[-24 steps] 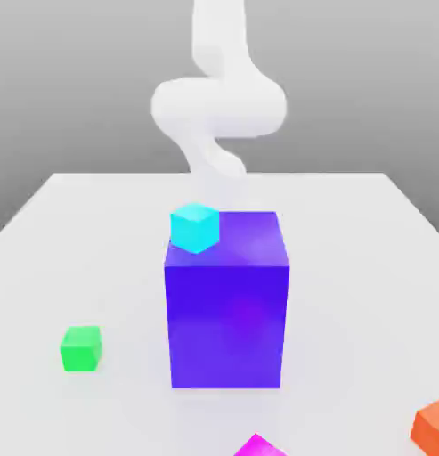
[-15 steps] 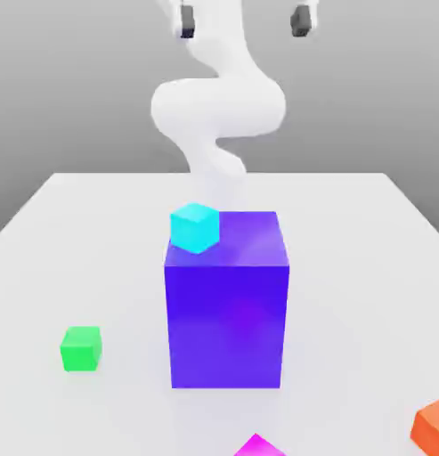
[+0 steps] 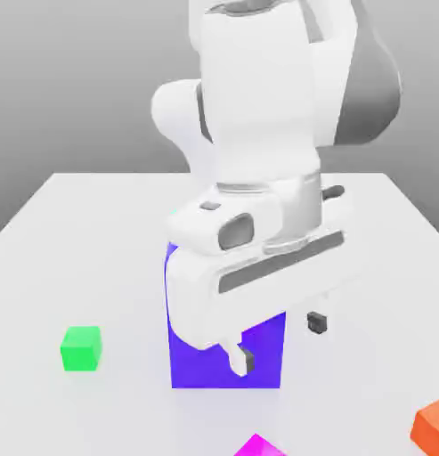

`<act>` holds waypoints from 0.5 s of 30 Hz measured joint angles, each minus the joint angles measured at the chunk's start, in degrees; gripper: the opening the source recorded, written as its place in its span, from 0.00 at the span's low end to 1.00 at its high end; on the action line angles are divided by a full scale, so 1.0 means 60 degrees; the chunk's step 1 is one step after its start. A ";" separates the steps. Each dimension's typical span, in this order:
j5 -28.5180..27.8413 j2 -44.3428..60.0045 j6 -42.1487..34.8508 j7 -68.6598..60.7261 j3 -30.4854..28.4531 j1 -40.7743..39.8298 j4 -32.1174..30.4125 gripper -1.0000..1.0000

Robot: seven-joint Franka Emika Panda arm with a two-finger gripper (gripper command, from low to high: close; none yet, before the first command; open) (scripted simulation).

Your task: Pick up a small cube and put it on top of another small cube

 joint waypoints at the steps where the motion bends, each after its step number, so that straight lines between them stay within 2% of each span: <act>1: -0.0083 0.0321 0.0115 -0.0164 0.0029 -0.0012 -0.0003 0.50; 6: -0.0684 0.1891 0.0763 -0.0768 0.0045 0.0018 0.0008 0.50; 10: -0.0470 0.3286 0.1775 -0.1061 0.0316 -0.0184 0.0277 0.50; 11: -0.0429 0.3468 0.1912 -0.1096 0.0365 -0.0224 0.0316 0.00; 15: -0.0431 0.3467 0.1899 -0.1095 0.0366 -0.0225 0.0316 0.00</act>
